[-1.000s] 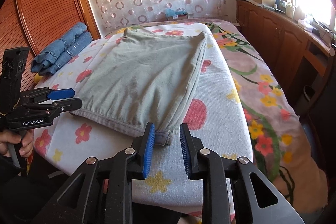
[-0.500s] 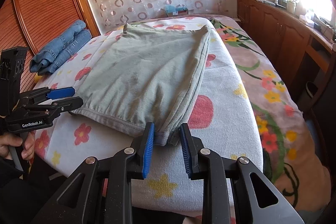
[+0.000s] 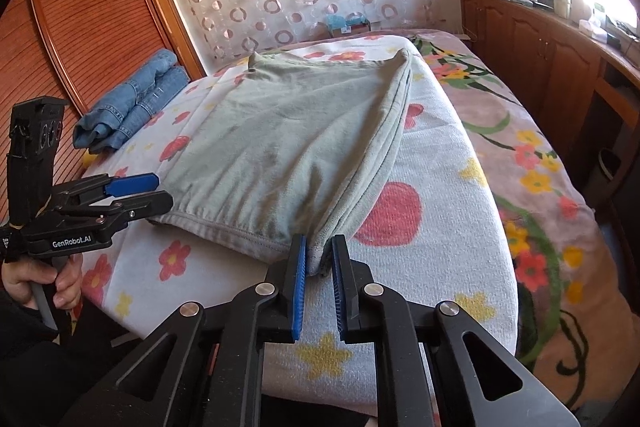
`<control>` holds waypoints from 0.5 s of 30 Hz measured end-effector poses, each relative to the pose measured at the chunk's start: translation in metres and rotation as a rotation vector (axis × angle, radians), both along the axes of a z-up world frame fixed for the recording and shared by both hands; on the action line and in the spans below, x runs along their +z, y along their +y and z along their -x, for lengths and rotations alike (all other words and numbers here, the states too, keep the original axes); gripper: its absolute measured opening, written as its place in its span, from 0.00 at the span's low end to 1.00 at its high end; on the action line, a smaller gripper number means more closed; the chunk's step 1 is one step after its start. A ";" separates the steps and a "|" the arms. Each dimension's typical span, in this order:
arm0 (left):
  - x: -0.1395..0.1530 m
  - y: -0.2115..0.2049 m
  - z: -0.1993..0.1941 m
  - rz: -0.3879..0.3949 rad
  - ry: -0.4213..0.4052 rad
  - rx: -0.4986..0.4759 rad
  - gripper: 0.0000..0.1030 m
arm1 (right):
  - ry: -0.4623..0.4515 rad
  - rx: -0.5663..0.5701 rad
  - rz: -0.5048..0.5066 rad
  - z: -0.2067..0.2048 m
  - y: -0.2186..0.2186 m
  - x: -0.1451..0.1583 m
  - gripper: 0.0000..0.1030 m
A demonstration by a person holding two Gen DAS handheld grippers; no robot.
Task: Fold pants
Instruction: 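Reopen and close both grippers on the hem of the grey-green pants, then lift the hem with both grippers and fold it over toward the waistband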
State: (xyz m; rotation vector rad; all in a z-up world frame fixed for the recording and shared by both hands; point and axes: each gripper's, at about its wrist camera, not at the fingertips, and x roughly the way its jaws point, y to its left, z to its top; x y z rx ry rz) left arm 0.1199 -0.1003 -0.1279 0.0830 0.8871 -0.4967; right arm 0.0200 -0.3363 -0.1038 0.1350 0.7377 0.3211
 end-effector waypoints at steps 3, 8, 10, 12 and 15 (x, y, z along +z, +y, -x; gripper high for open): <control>0.000 -0.004 0.001 -0.004 0.003 -0.015 0.54 | -0.013 -0.006 -0.009 0.001 0.000 0.001 0.12; -0.003 -0.007 0.001 0.012 0.015 -0.033 0.45 | -0.033 -0.004 0.012 0.005 0.004 0.004 0.12; -0.003 -0.008 0.002 0.026 0.018 -0.046 0.39 | -0.043 -0.004 0.005 0.006 0.004 0.005 0.12; -0.003 -0.010 0.006 0.032 0.021 -0.073 0.31 | -0.056 -0.001 0.003 0.006 0.004 0.007 0.12; 0.000 -0.012 0.007 0.034 0.016 -0.082 0.16 | -0.071 0.004 -0.011 0.007 0.004 0.010 0.12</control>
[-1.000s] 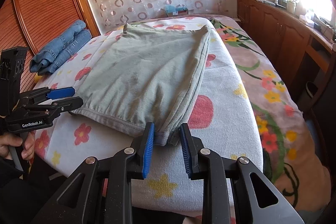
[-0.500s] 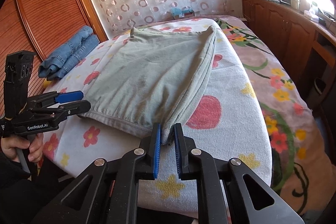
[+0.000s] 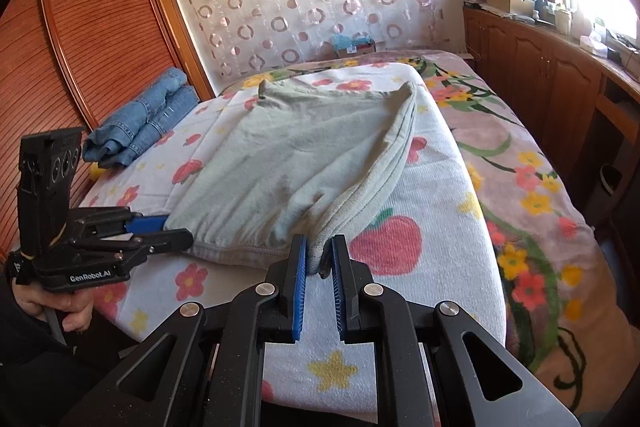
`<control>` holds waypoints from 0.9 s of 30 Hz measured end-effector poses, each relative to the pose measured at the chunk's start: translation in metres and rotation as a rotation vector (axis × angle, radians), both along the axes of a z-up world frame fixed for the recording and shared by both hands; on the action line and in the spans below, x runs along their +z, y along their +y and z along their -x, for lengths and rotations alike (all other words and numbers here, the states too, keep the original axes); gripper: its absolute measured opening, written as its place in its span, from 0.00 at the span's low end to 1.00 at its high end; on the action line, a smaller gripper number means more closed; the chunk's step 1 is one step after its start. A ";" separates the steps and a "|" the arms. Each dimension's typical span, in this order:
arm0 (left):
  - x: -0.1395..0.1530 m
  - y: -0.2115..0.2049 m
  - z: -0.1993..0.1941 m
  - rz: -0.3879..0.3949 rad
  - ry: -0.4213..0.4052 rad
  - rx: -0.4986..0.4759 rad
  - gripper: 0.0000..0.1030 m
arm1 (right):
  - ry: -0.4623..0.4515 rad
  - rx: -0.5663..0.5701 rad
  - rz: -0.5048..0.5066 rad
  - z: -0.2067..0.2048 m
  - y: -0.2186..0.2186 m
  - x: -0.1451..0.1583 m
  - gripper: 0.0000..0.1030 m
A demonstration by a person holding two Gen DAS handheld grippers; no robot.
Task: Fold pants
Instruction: 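Lift the hem with both grippers and fold it over toward the waistband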
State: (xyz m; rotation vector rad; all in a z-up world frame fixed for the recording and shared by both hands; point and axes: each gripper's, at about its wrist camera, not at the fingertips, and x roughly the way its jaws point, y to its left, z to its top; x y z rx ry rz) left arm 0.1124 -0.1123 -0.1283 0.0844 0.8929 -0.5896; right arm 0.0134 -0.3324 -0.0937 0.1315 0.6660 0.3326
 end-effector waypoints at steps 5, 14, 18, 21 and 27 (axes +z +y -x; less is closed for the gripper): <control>0.009 0.001 0.001 0.001 -0.029 0.013 0.09 | -0.020 0.013 -0.020 -0.002 -0.002 0.002 0.12; 0.093 0.018 0.006 0.047 -0.193 0.070 0.09 | -0.148 0.060 -0.035 0.003 0.003 0.059 0.11; 0.148 0.029 0.012 0.060 -0.291 0.090 0.09 | -0.240 0.096 -0.034 0.006 0.013 0.106 0.11; 0.189 0.038 0.018 0.062 -0.373 0.105 0.09 | -0.317 0.133 -0.021 0.013 0.025 0.145 0.11; 0.235 0.061 0.017 0.050 -0.466 0.150 0.09 | -0.401 0.221 -0.014 0.010 0.051 0.195 0.11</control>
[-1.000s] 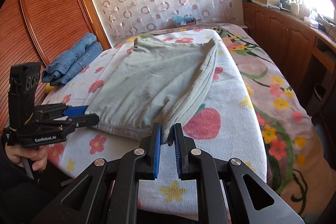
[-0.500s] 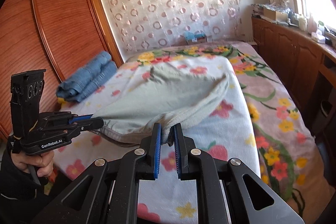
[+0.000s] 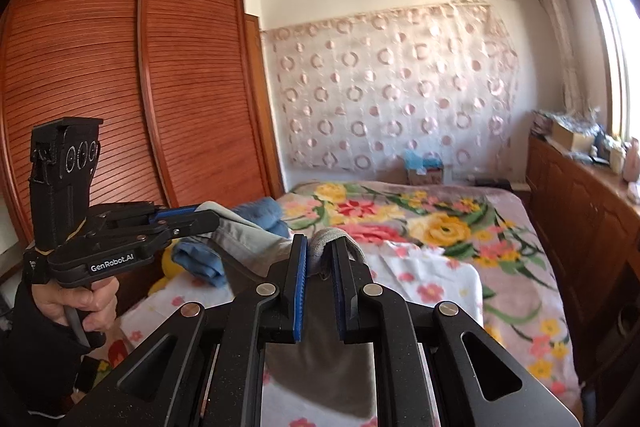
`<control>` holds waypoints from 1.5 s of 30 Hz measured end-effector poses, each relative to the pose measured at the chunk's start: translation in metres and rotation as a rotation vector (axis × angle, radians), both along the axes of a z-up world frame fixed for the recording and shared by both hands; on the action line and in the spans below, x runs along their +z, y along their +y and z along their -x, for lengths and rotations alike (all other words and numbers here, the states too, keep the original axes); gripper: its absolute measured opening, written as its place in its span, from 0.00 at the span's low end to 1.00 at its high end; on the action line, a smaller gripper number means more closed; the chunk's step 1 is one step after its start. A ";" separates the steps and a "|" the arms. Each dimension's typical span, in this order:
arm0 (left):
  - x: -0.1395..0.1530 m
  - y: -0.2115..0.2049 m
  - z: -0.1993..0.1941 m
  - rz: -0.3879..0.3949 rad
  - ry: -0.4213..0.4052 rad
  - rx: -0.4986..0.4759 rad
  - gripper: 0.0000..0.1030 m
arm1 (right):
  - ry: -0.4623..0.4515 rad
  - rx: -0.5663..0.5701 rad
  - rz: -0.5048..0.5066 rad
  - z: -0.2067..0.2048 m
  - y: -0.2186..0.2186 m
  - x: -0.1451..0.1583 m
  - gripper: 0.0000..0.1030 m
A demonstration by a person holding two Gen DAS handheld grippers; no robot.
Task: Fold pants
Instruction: 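Lift the hem with both grippers and fold it over toward the waistband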
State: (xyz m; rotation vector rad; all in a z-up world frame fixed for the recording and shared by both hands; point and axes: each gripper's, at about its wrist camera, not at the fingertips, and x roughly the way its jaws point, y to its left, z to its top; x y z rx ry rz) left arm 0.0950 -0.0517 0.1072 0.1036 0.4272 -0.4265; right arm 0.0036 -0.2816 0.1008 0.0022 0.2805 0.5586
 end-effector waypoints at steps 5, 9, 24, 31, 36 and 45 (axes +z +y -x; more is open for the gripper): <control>-0.014 0.032 -0.039 0.009 0.027 0.089 0.09 | 0.015 0.044 0.043 -0.043 0.023 0.002 0.11; -0.012 0.048 -0.082 0.007 0.031 0.157 0.09 | 0.032 0.020 0.054 -0.103 0.028 0.009 0.11; -0.167 0.045 -0.038 -0.069 0.275 0.148 0.09 | 0.300 0.068 0.185 -0.128 0.079 -0.100 0.11; -0.213 0.044 -0.009 -0.034 0.377 0.145 0.09 | 0.413 0.097 0.167 -0.114 0.083 -0.143 0.11; -0.212 0.043 0.005 -0.032 0.378 0.143 0.09 | 0.427 0.094 0.170 -0.113 0.079 -0.155 0.11; -0.218 0.041 0.027 -0.025 0.389 0.128 0.10 | 0.463 0.073 0.139 -0.104 0.067 -0.163 0.11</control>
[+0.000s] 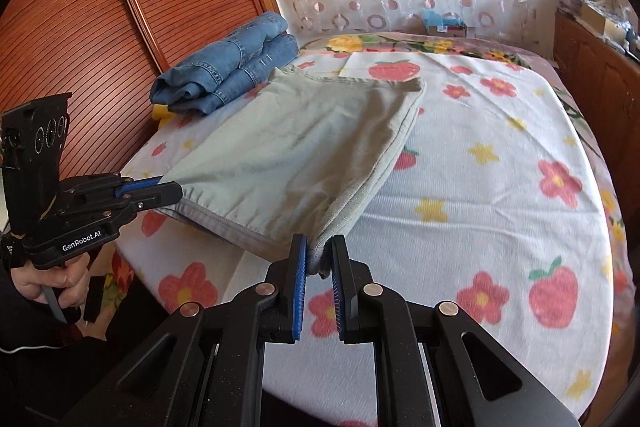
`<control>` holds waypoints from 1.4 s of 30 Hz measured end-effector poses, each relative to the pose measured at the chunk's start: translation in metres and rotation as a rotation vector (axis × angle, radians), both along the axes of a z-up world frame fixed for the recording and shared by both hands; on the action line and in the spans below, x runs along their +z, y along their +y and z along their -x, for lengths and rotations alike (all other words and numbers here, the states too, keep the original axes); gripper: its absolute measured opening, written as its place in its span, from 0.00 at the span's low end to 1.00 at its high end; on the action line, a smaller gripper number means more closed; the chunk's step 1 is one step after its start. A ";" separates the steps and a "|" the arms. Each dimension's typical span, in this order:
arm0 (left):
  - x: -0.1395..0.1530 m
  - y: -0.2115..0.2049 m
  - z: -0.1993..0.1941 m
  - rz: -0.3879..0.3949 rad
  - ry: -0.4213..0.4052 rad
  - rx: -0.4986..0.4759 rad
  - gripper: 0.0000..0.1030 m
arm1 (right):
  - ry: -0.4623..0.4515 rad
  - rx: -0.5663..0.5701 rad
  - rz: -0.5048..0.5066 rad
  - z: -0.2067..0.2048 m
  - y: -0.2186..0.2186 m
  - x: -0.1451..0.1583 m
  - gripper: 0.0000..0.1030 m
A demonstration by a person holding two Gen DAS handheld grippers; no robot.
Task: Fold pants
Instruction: 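Lay the folded hem down and open both grippers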
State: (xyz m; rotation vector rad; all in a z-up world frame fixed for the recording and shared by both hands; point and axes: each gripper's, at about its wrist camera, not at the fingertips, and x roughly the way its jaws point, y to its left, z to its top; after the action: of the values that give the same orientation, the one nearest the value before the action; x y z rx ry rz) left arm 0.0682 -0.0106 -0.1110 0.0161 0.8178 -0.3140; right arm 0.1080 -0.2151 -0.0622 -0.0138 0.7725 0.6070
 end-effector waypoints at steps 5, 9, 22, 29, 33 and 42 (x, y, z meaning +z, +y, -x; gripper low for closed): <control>-0.012 0.002 -0.001 -0.008 0.022 0.008 0.10 | 0.024 -0.011 0.026 -0.006 0.007 -0.010 0.12; -0.017 0.006 -0.002 -0.003 0.040 0.016 0.13 | 0.033 -0.017 0.043 -0.012 0.012 -0.012 0.12; -0.014 0.015 -0.002 0.002 0.038 0.041 0.78 | 0.013 -0.035 0.035 -0.013 0.012 -0.018 0.15; -0.014 0.024 -0.004 -0.014 0.018 0.088 0.77 | -0.008 -0.051 0.045 -0.005 0.008 -0.017 0.23; -0.017 0.025 -0.005 -0.019 0.021 0.095 0.77 | -0.005 -0.061 0.057 -0.006 0.005 -0.017 0.30; -0.027 0.025 -0.005 -0.033 0.047 0.087 0.77 | 0.004 -0.047 0.053 -0.006 0.010 -0.019 0.31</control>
State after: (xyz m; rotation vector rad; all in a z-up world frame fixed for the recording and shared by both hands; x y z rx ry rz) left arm 0.0728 0.0142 -0.1382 0.0039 0.8674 -0.2193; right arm 0.1137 -0.2050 -0.0814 -0.0427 0.7907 0.5423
